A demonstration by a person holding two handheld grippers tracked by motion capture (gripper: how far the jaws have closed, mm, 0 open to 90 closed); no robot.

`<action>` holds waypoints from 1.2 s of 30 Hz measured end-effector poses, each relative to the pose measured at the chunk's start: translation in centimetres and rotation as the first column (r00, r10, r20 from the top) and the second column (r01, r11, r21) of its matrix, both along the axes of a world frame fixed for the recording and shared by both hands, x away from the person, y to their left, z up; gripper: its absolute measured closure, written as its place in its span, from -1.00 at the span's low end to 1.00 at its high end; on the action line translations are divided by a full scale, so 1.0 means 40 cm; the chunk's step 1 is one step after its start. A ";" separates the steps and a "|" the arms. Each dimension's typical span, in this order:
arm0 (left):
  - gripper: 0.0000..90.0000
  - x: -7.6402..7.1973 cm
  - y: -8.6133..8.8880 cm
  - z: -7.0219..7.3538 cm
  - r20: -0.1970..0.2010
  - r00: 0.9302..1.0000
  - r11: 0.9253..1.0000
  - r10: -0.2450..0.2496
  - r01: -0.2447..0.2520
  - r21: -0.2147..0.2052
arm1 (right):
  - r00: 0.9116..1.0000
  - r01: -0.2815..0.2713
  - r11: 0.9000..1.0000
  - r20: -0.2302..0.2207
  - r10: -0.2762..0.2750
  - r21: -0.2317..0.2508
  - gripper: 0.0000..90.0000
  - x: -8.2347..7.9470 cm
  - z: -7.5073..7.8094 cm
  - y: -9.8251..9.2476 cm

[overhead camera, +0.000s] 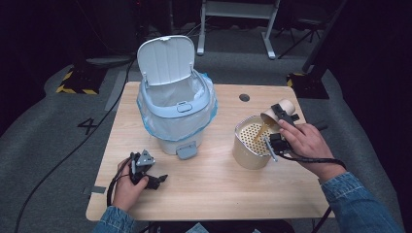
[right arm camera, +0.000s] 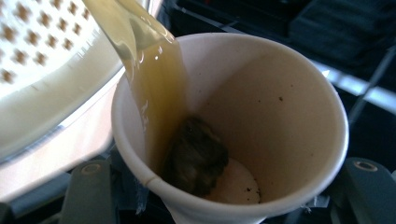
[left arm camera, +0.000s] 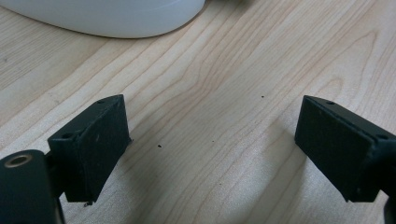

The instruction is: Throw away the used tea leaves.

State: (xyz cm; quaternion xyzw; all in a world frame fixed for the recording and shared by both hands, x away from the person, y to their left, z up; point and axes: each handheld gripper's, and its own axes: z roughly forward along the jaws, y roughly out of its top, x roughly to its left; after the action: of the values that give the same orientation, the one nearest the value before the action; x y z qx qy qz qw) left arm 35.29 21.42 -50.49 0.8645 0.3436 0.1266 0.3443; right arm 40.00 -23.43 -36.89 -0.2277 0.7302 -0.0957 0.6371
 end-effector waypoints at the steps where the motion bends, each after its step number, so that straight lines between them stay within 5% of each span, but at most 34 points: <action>1: -0.77 0.000 0.000 0.000 0.000 1.000 1.000 0.000 0.000 0.000 | 1.000 -0.003 1.000 0.017 0.004 -0.024 -0.23 -0.002 0.000 0.002; 11: -0.77 0.000 0.000 0.000 0.001 1.000 1.000 -0.001 0.001 0.001 | 0.981 -0.053 0.984 0.178 0.083 -0.170 -0.23 -0.015 0.005 0.004; 21: -0.77 0.000 0.000 0.000 0.001 1.000 1.000 0.000 0.000 0.001 | 0.952 -0.051 0.934 0.266 0.152 -0.353 -0.23 -0.024 -0.001 0.020; 23: -0.77 0.000 0.000 0.000 0.000 1.000 1.000 0.000 0.000 0.000 | 0.942 -0.049 0.911 0.285 0.178 -0.409 -0.24 -0.031 0.003 0.026; 27: -0.77 0.000 0.000 0.000 0.001 1.000 1.000 -0.001 0.001 0.002 | 0.929 -0.056 0.898 0.307 0.207 -0.436 -0.24 -0.036 0.003 0.033; 30: -0.77 0.000 0.000 0.000 0.001 1.000 1.000 0.000 0.000 0.001 | 0.926 -0.042 0.882 0.313 0.211 -0.469 -0.24 -0.031 0.007 0.030; 34: -0.77 0.000 0.000 0.000 0.001 1.000 1.000 0.000 0.000 0.001 | 0.924 -0.034 0.886 0.323 0.204 -0.462 -0.24 -0.029 0.021 0.024; 36: -0.77 0.000 0.000 0.000 0.002 1.000 1.000 0.000 0.000 0.002 | 0.922 -0.023 0.872 0.327 0.207 -0.489 -0.24 -0.026 0.025 0.022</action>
State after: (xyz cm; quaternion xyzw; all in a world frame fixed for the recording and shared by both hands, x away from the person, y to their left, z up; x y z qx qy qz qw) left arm 35.29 21.43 -50.48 0.8648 0.3429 0.1279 0.3437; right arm 38.94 -22.54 -35.87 -0.3986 0.5362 -0.2743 0.6916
